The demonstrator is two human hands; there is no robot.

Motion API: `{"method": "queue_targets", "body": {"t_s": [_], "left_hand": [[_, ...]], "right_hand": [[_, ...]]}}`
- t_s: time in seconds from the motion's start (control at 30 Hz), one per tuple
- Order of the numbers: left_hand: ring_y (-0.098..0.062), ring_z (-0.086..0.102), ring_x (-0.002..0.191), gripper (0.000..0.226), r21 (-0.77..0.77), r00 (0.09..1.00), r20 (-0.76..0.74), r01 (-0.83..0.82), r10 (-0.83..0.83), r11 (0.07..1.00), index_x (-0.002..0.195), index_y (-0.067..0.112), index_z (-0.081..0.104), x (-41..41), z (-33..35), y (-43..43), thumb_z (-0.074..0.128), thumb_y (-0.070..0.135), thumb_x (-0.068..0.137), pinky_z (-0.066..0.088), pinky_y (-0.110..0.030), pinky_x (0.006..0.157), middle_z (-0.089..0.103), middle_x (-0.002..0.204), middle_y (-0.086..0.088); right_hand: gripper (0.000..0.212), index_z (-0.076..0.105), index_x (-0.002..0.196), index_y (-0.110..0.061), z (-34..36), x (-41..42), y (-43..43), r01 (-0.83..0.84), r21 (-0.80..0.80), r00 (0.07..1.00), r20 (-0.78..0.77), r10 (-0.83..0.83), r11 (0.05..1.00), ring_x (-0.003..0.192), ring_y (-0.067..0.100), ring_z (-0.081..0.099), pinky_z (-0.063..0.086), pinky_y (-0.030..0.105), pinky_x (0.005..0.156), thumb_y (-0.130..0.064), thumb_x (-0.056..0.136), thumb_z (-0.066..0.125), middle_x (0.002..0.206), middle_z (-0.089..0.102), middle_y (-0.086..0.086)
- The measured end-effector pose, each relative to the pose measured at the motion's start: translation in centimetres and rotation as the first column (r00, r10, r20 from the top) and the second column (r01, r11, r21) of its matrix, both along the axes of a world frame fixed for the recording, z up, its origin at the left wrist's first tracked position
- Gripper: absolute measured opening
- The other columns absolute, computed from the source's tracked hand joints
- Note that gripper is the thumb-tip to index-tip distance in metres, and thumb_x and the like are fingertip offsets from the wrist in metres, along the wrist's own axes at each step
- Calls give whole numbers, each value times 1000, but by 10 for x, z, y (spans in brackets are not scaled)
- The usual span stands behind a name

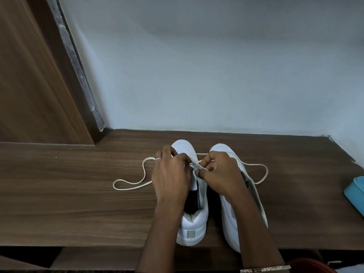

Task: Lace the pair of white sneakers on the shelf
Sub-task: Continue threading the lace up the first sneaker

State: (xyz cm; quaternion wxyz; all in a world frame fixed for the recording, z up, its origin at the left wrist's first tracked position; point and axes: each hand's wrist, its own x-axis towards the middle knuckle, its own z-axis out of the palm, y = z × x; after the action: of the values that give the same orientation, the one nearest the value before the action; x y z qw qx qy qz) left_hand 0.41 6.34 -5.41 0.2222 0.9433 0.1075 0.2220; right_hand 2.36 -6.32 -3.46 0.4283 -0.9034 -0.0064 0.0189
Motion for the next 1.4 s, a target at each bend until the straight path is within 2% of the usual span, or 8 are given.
{"method": "queue_targets", "body": {"t_s": [0.2,0.37,0.53,0.63,1.0,1.23,1.3,1.4], "left_hand": [[-27,54,94,11,83,999,8,32,-33,996,88,30,79,4,-8,4,78,31,77,44,-38,72,56,99,-1],[-25,58,88,6,-438,998,63,50,-25,897,85,19,68,9,-19,12,67,24,88,48,-39,77,57,97,-1],[-19,59,64,22,-990,996,-83,-78,36,-120,75,17,61,10,-3,21,58,21,96,48,-31,67,65,73,-3],[-9,49,49,29,-938,996,-75,-56,42,-341,65,18,55,5,10,31,61,26,92,43,-23,53,54,60,4],[-6,28,42,24,-926,989,98,133,114,-353,97,26,73,0,7,67,57,44,94,22,-21,46,33,48,9],[-5,35,47,18,-870,892,1,224,452,-440,83,27,64,-4,-12,97,54,34,95,25,-22,47,55,68,11],[-8,45,53,8,-949,845,-168,1,508,-315,84,23,63,-3,-18,103,59,25,91,36,-21,48,62,76,7],[-28,62,90,35,-909,696,-169,-384,698,163,110,7,58,-4,-28,94,66,20,79,52,-37,81,65,111,-14]], "right_hand": [[17,67,76,-20,1,-1,1,15,12,1000,-1,-15,1000,72,16,67,51,31,69,-19,73,84,69,70,-1],[14,66,72,-21,0,-2,1,83,22,997,3,-83,996,70,15,65,51,32,66,-20,75,79,66,68,-2],[13,65,71,-22,-1,-2,3,113,25,993,-25,-113,993,73,17,66,57,37,74,-16,73,76,64,66,-6],[12,66,72,-22,-1,-2,3,129,29,991,-30,-128,991,73,18,66,57,38,74,-14,73,74,65,66,-6],[9,66,72,-21,2,-5,6,183,33,983,-27,-183,982,83,21,66,56,38,79,-15,74,72,72,67,-8],[7,69,73,-20,2,-5,7,185,33,982,-31,-184,982,85,20,65,55,37,79,-14,75,72,70,65,-10],[9,67,71,-20,2,-5,7,181,31,983,-35,-180,983,83,20,66,55,36,78,-13,74,71,70,66,-8],[11,67,70,-21,2,-6,6,179,37,984,-31,-178,983,82,21,66,56,39,79,-12,73,71,67,65,-9]]}}
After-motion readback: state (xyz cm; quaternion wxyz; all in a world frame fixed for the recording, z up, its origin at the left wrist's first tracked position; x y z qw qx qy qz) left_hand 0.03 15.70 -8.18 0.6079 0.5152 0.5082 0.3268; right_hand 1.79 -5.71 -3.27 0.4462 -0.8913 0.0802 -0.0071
